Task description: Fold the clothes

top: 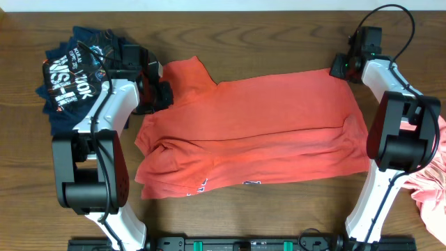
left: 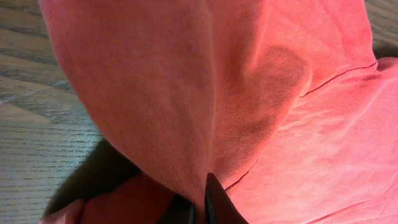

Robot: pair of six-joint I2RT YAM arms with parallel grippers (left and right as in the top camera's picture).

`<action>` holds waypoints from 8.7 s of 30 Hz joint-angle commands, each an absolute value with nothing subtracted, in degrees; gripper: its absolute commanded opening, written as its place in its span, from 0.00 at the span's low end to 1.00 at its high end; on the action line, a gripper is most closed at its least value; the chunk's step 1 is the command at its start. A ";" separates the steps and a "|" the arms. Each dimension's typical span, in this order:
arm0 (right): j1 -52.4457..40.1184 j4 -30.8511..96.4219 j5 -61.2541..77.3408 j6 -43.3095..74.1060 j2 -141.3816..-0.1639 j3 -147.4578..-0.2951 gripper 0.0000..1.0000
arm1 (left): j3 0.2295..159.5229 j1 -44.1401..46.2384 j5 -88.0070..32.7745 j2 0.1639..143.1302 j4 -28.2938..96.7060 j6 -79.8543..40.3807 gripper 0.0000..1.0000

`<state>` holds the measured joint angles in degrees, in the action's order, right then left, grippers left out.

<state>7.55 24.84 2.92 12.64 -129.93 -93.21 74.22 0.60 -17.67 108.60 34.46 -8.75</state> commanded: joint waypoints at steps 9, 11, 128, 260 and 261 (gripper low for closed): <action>9.37 44.56 -3.42 13.69 -122.39 -101.34 0.01 | 74.02 0.10 -18.83 101.93 35.51 -8.60 0.06; 9.91 49.78 -3.42 13.69 -119.85 -102.19 0.01 | 74.02 -0.58 -18.83 99.53 37.04 -8.60 0.06; 16.97 81.30 5.50 1.26 -107.96 -84.58 0.36 | 70.54 17.23 -22.50 103.94 44.69 -17.32 0.06; 18.83 52.23 -1.02 -3.49 -107.96 -65.89 0.50 | 43.88 17.04 -2.22 91.66 38.48 -33.71 0.72; 18.83 52.25 -0.91 -3.49 -107.96 -65.89 0.45 | 43.53 17.04 -2.15 91.77 37.10 -32.18 0.72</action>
<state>18.26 52.42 -1.08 -3.51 -108.36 -66.35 44.97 17.30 -3.01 90.76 39.20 -34.41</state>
